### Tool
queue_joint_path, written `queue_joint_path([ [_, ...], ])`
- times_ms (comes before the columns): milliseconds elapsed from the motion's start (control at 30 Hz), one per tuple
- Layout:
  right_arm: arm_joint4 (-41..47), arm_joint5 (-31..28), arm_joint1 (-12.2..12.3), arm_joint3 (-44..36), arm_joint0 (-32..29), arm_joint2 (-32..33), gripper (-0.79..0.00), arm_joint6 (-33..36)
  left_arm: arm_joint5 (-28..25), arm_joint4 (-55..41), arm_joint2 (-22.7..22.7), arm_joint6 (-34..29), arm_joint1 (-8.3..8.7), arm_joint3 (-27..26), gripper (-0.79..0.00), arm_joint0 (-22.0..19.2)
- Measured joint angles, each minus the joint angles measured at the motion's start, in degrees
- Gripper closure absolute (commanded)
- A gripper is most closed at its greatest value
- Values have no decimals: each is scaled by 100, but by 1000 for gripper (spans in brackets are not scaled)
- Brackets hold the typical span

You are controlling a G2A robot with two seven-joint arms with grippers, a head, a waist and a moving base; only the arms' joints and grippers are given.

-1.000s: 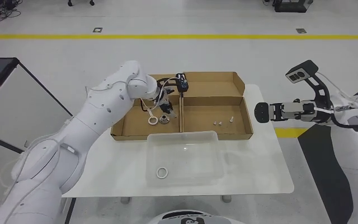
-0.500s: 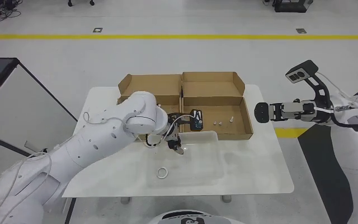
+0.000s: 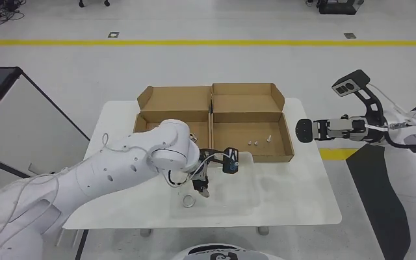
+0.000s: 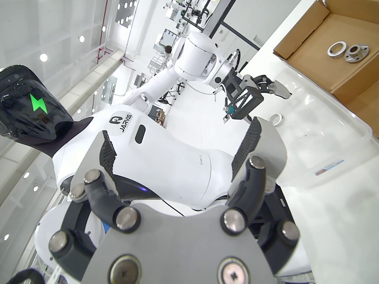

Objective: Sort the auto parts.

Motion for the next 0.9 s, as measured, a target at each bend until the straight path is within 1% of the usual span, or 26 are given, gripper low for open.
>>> queue_joint_path([
  [67,0,0,0,0,0,0,-785,0,-2,1,1,3,-1,-3,-785,2],
  [133,0,0,0,0,0,0,-785,0,-96,47,44,95,-5,-114,-785,48],
  [200,0,0,0,0,0,0,-785,0,-119,196,199,119,-1,-248,-785,43],
  [333,0,0,0,0,0,0,-785,0,159,187,551,-163,-1,-210,-785,-167],
  [467,0,0,0,0,0,0,-785,0,367,94,808,-370,-54,-60,-785,-353],
  [633,0,0,0,0,0,0,-785,0,589,169,806,-591,-175,69,-785,-193],
  [667,0,0,0,0,0,0,-785,0,624,196,806,-626,-208,109,-742,-153],
  [700,0,0,0,0,0,0,-785,0,637,205,806,-638,-230,144,-720,-133],
  [733,0,0,0,0,0,0,-785,0,640,205,806,-640,-251,183,-720,-122],
  [800,0,0,0,0,0,0,-785,0,640,199,806,-641,-288,258,-650,-101],
  [900,0,0,0,0,0,0,-785,0,687,234,806,-690,-323,324,-610,-40],
])
